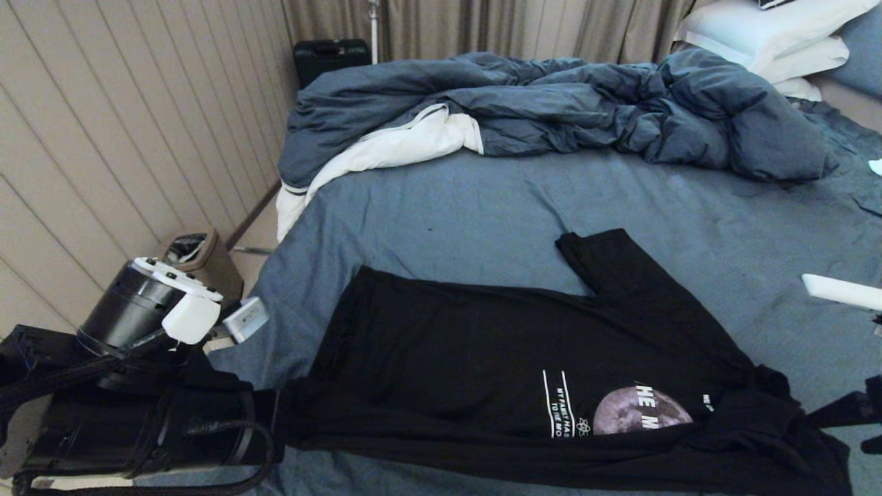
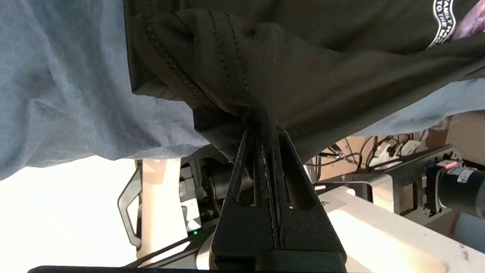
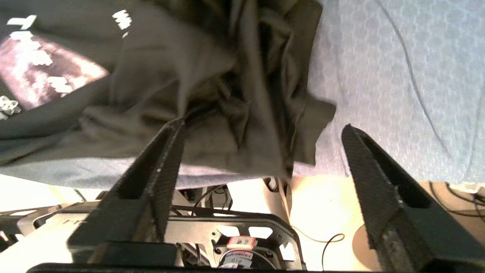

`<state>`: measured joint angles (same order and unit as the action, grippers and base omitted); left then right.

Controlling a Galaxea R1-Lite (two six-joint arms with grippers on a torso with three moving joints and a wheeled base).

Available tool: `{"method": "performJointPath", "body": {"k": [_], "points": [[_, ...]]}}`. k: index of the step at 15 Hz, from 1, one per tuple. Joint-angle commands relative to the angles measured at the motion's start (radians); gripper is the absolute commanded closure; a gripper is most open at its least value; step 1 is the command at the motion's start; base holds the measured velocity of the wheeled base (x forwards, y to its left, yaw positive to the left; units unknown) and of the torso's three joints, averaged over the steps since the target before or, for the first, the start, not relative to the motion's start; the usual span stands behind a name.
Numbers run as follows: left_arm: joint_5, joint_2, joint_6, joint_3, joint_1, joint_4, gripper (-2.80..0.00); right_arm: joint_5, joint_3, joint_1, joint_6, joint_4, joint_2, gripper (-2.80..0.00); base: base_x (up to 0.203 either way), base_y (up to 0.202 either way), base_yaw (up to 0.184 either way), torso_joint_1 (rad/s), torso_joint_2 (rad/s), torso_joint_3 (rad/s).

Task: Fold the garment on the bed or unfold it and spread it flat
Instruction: Fold the black T-shirt

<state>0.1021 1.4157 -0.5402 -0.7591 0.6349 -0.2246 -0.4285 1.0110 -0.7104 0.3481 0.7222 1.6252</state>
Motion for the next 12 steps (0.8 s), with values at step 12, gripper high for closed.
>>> {"method": "performJointPath", "body": {"k": [12], "points": [[0.004, 0.012, -0.007, -0.002, 0.0, 0.005, 0.0, -0.021, -0.063, 0.112, -0.005, 0.022, -0.063, -2.8, 0.0, 0.0, 0.0, 0.0, 0.0, 0.0]]}}
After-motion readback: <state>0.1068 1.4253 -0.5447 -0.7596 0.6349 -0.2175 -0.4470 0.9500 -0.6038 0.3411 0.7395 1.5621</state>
